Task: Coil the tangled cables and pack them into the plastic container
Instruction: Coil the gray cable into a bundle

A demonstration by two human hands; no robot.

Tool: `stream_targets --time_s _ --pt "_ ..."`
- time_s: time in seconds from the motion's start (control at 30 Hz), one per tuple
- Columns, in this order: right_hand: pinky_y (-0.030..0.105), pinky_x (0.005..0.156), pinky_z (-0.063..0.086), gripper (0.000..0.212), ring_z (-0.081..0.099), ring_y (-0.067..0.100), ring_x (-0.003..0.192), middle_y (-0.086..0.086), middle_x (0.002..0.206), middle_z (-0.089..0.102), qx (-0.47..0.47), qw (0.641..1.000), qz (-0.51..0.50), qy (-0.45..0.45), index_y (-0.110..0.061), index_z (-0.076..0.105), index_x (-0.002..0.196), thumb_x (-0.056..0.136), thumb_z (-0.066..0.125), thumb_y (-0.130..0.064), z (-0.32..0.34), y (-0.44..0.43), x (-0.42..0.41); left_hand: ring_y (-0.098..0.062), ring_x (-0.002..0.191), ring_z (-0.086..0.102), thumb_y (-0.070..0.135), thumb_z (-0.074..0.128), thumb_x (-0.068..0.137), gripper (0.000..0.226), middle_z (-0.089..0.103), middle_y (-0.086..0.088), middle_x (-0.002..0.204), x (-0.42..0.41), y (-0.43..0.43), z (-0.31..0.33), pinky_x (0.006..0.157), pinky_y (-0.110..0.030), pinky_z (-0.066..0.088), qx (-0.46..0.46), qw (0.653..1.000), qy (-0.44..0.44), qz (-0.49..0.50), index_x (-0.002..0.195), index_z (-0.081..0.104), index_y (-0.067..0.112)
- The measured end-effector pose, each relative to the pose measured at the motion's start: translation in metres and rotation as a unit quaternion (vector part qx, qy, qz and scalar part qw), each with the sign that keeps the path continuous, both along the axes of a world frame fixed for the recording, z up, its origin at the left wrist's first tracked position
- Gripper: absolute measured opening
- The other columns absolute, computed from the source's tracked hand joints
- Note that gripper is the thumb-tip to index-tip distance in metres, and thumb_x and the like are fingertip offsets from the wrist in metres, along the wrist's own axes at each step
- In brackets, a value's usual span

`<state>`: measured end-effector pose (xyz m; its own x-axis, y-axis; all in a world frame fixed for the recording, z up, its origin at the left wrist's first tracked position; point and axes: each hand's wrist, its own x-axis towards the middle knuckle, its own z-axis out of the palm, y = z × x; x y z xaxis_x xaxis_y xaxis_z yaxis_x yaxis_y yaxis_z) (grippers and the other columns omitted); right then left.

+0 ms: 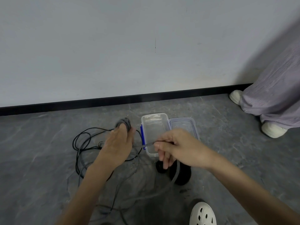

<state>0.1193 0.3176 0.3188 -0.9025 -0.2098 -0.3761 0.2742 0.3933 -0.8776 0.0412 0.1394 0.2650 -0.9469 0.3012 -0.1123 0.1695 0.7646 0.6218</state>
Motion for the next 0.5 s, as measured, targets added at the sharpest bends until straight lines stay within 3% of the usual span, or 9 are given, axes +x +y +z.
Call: stream_targets --time_s 0.1,0.17,0.27,0.37,0.43,0.5 --pt "0.021 0.05 0.05 0.023 0.065 0.015 0.052 0.007 0.068 0.064 0.002 0.999 -0.009 0.032 -0.002 0.062 0.084 0.099 0.049 -0.012 0.001 0.006 -0.002 -0.007 0.063 0.05 0.036 0.031 0.104 0.038 0.056 0.001 0.071 0.004 0.001 0.0 0.054 -0.018 0.034 -0.012 0.997 -0.04 -0.066 0.078 0.048 0.013" --pt "0.021 0.049 0.049 0.023 0.064 0.015 0.051 0.007 0.067 0.065 0.004 0.998 -0.017 0.06 -0.004 0.062 0.082 0.099 0.049 -0.012 -0.001 0.009 -0.004 -0.007 0.067 0.048 0.048 0.02 0.101 0.054 0.052 0.003 0.072 0.007 0.001 0.002 0.061 -0.021 0.032 -0.018 0.991 -0.069 -0.114 0.086 0.054 0.008" --pt "0.021 0.05 0.049 0.023 0.064 0.016 0.05 0.011 0.066 0.065 0.007 0.995 -0.037 0.095 -0.001 0.063 0.082 0.098 0.05 -0.01 -0.003 0.014 -0.007 0.0 0.065 0.053 0.073 0.007 0.084 0.078 0.057 0.007 0.067 0.012 -0.002 0.007 0.064 -0.017 0.033 0.032 0.982 -0.111 -0.152 0.07 0.06 0.018" --pt "0.023 0.051 0.051 0.022 0.063 0.016 0.05 0.014 0.068 0.066 0.019 0.99 -0.052 0.126 -0.006 0.065 0.08 0.097 0.051 -0.008 -0.005 0.016 -0.012 -0.003 0.069 0.056 0.075 0.014 0.084 0.073 0.06 0.006 0.071 0.016 -0.001 0.01 0.072 -0.023 0.042 0.032 0.965 -0.143 -0.216 0.075 0.059 0.019" --pt "0.025 0.052 0.052 0.023 0.062 0.016 0.05 0.009 0.067 0.065 0.029 0.988 -0.064 0.14 -0.016 0.066 0.079 0.097 0.053 -0.008 -0.007 0.019 -0.015 -0.009 0.08 0.059 0.071 0.019 0.085 0.066 0.063 0.003 0.079 0.017 0.0 0.012 0.084 -0.03 0.046 0.054 0.953 -0.186 -0.234 0.083 0.058 0.018" --pt "0.025 0.053 0.052 0.023 0.062 0.015 0.05 0.004 0.066 0.065 0.042 0.985 -0.068 0.151 -0.018 0.065 0.078 0.096 0.054 -0.008 -0.009 0.022 -0.019 -0.006 0.082 0.058 0.065 0.023 0.087 0.058 0.062 0.009 0.079 0.02 0.002 0.016 0.09 -0.031 0.045 0.09 0.94 -0.225 -0.238 0.089 0.057 0.018"
